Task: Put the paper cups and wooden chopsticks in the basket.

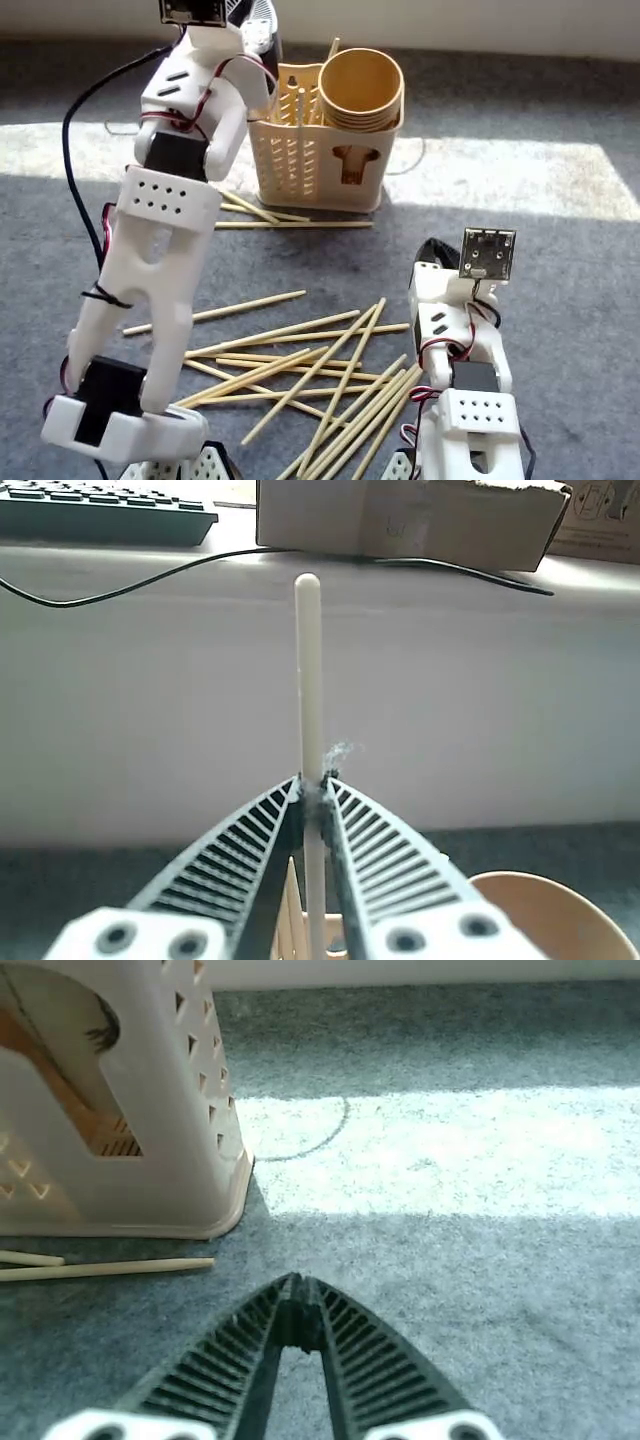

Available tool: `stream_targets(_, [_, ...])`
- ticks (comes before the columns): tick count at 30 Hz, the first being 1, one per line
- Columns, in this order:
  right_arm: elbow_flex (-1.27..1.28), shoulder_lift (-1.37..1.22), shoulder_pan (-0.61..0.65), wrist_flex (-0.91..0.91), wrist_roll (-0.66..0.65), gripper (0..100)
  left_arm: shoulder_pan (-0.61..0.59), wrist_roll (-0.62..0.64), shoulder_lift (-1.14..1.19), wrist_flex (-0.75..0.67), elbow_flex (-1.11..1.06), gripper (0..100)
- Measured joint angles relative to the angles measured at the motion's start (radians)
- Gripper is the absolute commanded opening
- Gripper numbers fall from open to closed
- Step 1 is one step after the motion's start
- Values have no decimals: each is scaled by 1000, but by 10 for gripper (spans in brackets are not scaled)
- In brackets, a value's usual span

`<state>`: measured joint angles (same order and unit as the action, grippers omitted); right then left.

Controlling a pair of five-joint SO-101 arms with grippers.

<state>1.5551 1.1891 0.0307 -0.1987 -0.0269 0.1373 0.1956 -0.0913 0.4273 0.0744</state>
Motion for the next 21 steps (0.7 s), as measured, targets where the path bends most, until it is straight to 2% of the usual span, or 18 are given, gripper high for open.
stream_targets(8, [0, 0, 0, 0, 0, 10, 2, 2, 98, 0, 0, 12])
stream_targets(10, [0, 0, 0, 0, 0, 10, 2, 2, 103, 5, 0, 40])
stream_targets(13, [0, 0, 0, 0, 0, 10, 0, 2, 104, 69, 0, 100])
stream_targets(21, [0, 0, 0, 0, 0, 10, -2, 0, 103, 292, 84, 105])
